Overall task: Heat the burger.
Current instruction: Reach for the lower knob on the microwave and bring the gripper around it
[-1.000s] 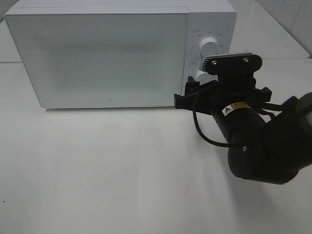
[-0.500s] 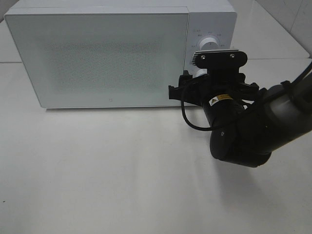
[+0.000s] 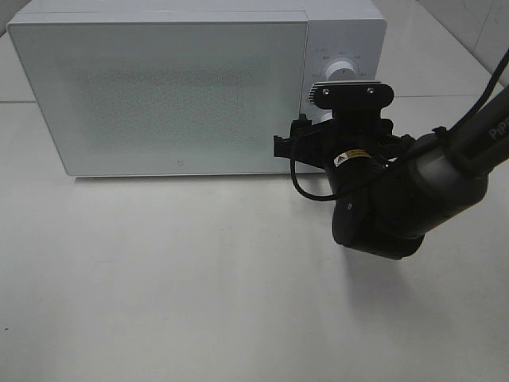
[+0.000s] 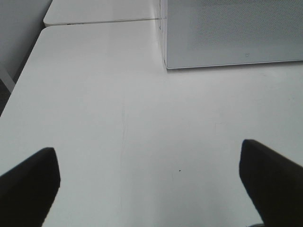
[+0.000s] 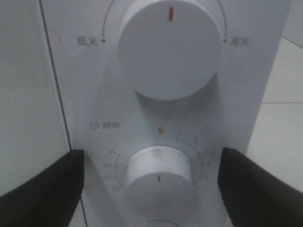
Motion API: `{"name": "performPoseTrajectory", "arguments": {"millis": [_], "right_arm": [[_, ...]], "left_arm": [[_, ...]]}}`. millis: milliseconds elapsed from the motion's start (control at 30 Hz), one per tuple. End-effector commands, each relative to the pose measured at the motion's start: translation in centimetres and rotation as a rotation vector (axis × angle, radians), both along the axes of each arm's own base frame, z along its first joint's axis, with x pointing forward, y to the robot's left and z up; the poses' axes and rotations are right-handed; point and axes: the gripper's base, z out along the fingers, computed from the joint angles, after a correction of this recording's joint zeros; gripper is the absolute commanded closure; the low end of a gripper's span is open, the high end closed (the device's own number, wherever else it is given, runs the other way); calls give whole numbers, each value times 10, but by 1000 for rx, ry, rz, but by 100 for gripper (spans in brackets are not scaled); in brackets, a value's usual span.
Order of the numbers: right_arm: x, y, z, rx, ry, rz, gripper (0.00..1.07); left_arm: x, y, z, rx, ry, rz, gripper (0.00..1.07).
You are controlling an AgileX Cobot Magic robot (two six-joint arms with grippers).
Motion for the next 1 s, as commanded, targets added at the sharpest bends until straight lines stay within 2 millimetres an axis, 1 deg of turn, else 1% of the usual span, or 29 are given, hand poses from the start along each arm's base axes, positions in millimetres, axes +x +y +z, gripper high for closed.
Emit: {"name": "performPoseTrajectory", "arguments": {"millis": [33, 133, 200, 233, 267, 300, 333, 367, 400, 433, 467, 500, 567, 600, 667, 1000], "right_arm": [[4, -2, 2, 7, -14, -5, 33], [5, -1, 1, 11, 4, 1, 36], [5, -1, 2, 10, 3, 5, 41], [5, -1, 2, 10, 3, 5, 41], [5, 0, 2, 10, 4, 5, 48], [5, 0, 2, 10, 4, 5, 52], [5, 0, 2, 10, 4, 5, 52], [5, 0, 2, 10, 4, 5, 63], [5, 0, 2, 10, 4, 5, 63], [5, -1, 2, 11, 4, 4, 75], [5, -1, 2, 11, 4, 4, 82], [5, -1, 2, 11, 4, 4, 82], [5, 0, 0, 11, 16, 6, 102], [5, 0, 0, 11, 16, 6, 102], [5, 0, -1, 14, 29, 5, 107], [5, -1, -1, 27, 31, 0, 107]], "left_arm": [[-3, -1, 0, -9, -33, 1, 9], [-3, -1, 0, -9, -33, 1, 9], [-3, -1, 0, -9, -33, 1, 9], [-3, -1, 0, -9, -33, 1, 9], [-3, -1, 0, -9, -33, 1, 9], [-3, -1, 0, -9, -33, 1, 9], [-3, -1, 0, -9, -33, 1, 9], [-3, -1, 0, -9, -33, 1, 9], [-3, -1, 0, -9, -33, 1, 9], [-3, -1, 0, -9, -33, 1, 9], [-3, -1, 0, -9, -33, 1, 9], [-3, -1, 0, -9, -33, 1, 9], [-3, -1, 0, -9, -33, 1, 9], [-3, -1, 0, -9, -33, 1, 9], [-3, -1, 0, -9, -33, 1, 9], [-3, -1, 0, -9, -33, 1, 9]]}}
